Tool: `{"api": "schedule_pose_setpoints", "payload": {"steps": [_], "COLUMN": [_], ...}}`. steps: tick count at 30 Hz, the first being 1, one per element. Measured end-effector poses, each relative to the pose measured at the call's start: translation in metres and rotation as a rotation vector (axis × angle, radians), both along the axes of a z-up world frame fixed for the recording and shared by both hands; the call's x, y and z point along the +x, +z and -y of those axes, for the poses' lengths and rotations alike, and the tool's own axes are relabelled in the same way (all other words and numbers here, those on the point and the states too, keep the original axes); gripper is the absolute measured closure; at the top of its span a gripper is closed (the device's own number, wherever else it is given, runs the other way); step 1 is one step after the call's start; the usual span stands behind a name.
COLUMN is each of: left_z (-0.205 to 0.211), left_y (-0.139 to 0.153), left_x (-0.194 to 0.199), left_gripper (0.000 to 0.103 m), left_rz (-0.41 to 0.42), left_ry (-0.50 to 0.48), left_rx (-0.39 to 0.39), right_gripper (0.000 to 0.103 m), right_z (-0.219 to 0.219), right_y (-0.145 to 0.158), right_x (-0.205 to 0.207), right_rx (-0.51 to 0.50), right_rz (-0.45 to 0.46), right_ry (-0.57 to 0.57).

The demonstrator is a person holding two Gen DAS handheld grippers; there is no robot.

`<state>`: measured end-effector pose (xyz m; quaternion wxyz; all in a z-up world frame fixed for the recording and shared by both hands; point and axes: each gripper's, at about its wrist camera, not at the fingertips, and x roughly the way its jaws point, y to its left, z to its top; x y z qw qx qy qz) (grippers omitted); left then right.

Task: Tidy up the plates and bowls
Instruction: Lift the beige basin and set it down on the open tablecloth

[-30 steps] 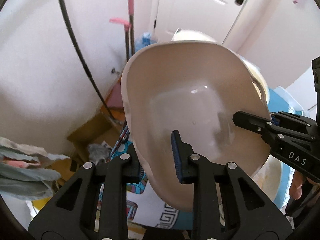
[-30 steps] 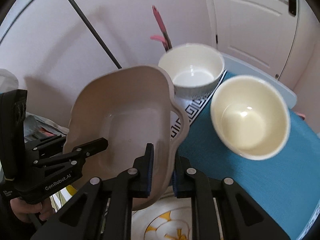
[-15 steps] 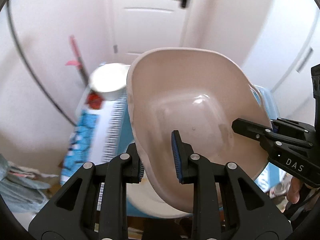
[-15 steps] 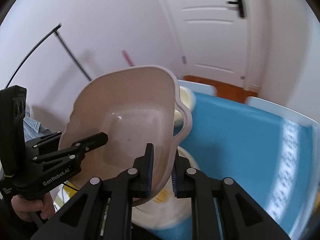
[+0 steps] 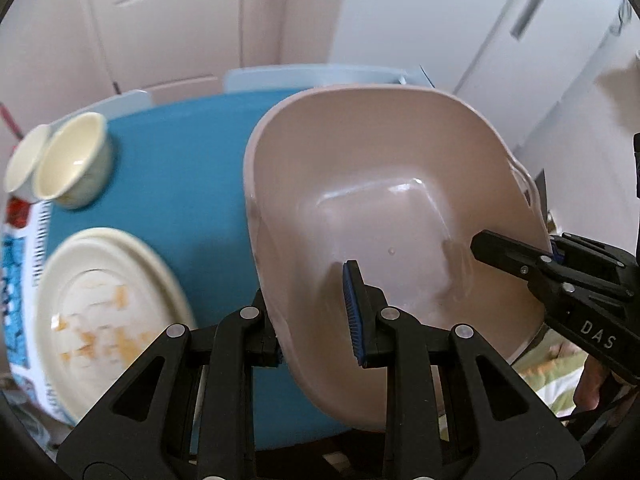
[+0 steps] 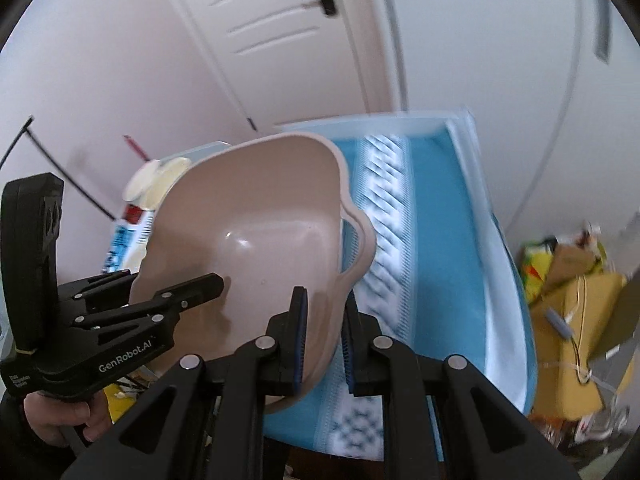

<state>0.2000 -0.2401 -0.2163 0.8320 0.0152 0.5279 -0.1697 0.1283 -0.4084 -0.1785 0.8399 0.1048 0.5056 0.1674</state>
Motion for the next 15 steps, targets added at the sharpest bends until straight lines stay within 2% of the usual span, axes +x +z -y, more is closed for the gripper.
{"api": "schedule_pose_setpoints", "payload": {"steps": [4, 7, 12, 15], "left_z": [0.022, 0.032, 0.041, 0.031], "left_y": [-0.037, -0.053, -0.066, -0.072], "left_x": [0.009, 0.011, 0.013, 0.022], "left_gripper": [0.082, 0.082, 0.082, 0.082], "left_rz": [-0.053, -0.075, -0.086, -0.083], "left_ry": [-0.034, -0.045, -0.046, -0.044], "left_rx": [0.012, 0.025, 0.037, 0.049], "right_gripper": [0.088, 0.088, 0.088, 0.088], "right_z": [0.020, 0.027, 0.034, 0.035], "right_y": [-0.036, -0.055, -0.067, -0.073], "right_x": [0.008, 0.011, 0.011, 0.009], "right_rx": [0.003, 0.007, 0.019, 0.036], "right_rz": [-0.041, -0.054, -0.080, -0.093], "right_ry": [-0.036, -0.051, -0.055, -0.057]}}
